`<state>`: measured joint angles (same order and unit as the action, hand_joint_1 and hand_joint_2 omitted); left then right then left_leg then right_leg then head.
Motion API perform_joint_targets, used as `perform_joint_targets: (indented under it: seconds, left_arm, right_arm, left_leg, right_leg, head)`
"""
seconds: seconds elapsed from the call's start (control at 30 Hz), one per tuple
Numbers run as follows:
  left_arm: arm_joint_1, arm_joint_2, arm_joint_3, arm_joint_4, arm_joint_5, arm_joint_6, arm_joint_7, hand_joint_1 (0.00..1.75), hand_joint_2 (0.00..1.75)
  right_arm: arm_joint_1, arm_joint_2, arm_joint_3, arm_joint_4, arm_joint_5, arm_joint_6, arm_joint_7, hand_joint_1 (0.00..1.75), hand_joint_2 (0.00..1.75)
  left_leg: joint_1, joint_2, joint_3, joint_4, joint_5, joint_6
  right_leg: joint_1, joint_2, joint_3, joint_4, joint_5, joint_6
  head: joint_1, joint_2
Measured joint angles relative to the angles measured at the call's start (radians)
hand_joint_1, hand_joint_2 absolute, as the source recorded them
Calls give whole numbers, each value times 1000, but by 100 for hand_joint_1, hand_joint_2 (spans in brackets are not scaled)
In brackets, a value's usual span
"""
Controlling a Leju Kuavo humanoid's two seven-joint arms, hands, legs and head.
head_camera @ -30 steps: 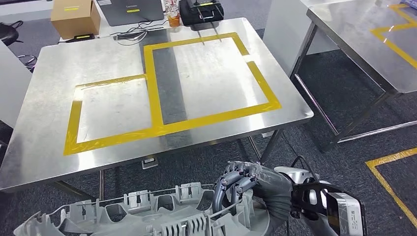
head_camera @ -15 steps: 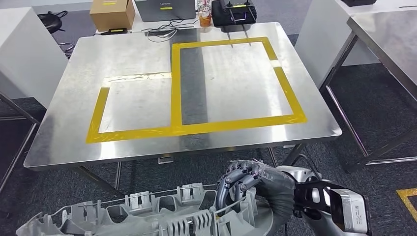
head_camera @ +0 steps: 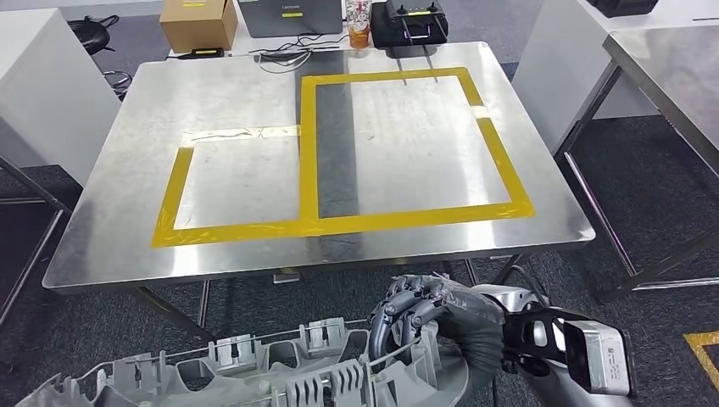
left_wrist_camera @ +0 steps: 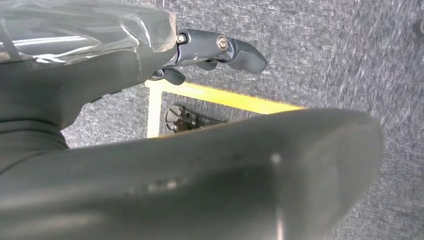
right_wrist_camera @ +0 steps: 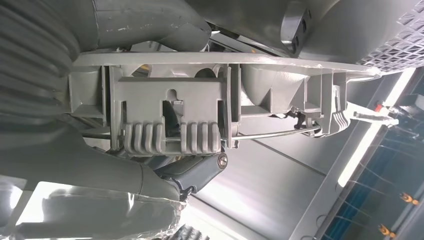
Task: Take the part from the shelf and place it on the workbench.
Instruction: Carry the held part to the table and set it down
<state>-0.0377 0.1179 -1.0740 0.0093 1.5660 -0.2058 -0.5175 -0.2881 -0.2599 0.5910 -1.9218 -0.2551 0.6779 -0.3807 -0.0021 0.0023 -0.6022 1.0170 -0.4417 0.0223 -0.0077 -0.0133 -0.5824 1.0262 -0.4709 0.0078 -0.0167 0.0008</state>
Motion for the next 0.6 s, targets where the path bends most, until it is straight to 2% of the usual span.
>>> perform_joint_targets:
  seconds: [0.07,0.17,0.2,0.23,0.27,0.3,0.33,0.37,0.4,0.47,0.5,0.57,0.6]
  left_arm:
    - [-1,-1,0,0,0,-1,-3,0,0]
    - [-2,-3,-1,0,0,-1,-5,0,0]
    - [-1,-4,-1,0,0,-1,-5,0,0]
    - [-1,-5,-1,0,0,-1,-5,0,0]
    - [-1,-6,-1,0,0,-1,-6,0,0]
    - [-1,-7,-1,0,0,-1,-6,0,0]
    - [-1,-7,-1,0,0,-1,-6,0,0]
    - [-1,-7,-2,0,0,-2,-6,0,0]
    - [-1,-6,-2,0,0,-2,-7,0,0]
    - [0,-5,-2,0,0,-3,-10,0,0]
    - [0,-4,-3,0,0,-3,-12,0,0]
    - [-1,-3,-4,0,0,-4,-14,0,0]
    - [-2,-3,-5,0,0,-3,-14,0,0]
  right_arm:
    - [-1,0,-4,-2,-3,0,2,150,175]
    - [1,-1,-7,-2,-6,0,4,150,175]
    - [3,-1,-7,-2,-6,0,4,150,175]
    - [5,-2,-7,-2,-6,0,4,150,175]
    - [6,-2,-7,-2,-6,0,5,150,175]
    - [6,-2,-8,-2,-6,0,5,150,175]
    - [6,-2,-9,-2,-6,0,6,150,175]
    - [6,-2,-10,-3,-6,1,7,150,175]
    - [6,-2,-12,-3,-7,1,8,150,175]
    - [7,-2,-16,-4,-10,3,10,150,175]
    - [7,-2,-17,-5,-12,4,10,150,175]
    - [7,-2,-20,-7,-13,6,10,150,175]
    - [7,-2,-20,-8,-14,6,11,150,175]
  left_leg:
    - [5,-4,20,-18,7,9]
    - [7,-11,25,-22,6,16]
    - [7,-14,26,-21,4,16]
    - [7,-18,28,-21,2,15]
    - [9,-21,31,-19,-2,12]
    - [10,-25,34,-15,-8,7]
    - [10,-28,35,-9,-16,1]
    - [9,-30,35,-4,-23,-6]
    - [8,-31,34,0,-29,-13]
    - [9,-31,36,1,-39,-23]
    - [11,-28,36,4,-43,-28]
    - [15,-19,15,55,-68,-37]
    - [16,-14,-15,112,-90,-41]
  right_leg:
    - [1,3,-22,49,-22,3]
    - [-2,8,-126,230,-80,3]
    - [-4,9,-150,264,-83,8]
    - [-7,9,-155,259,-69,17]
    - [-11,9,-140,214,-41,28]
    - [-16,9,-109,140,-8,38]
    - [-18,9,-77,75,18,42]
    - [-18,10,-54,26,35,39]
    - [-17,11,-42,3,39,30]
    - [-14,12,-40,3,32,7]
    - [-15,13,-36,2,29,0]
    - [-19,13,-24,0,21,-15]
    - [-18,12,-17,0,17,-20]
  head:
    - [3,0]
    - [6,0]
    - [6,0]
    - [6,0]
    - [6,0]
    - [7,0]
    - [8,0]
    - [8,0]
    - [8,0]
    - [8,0]
    - [8,0]
    - [5,0]
    - [4,0]
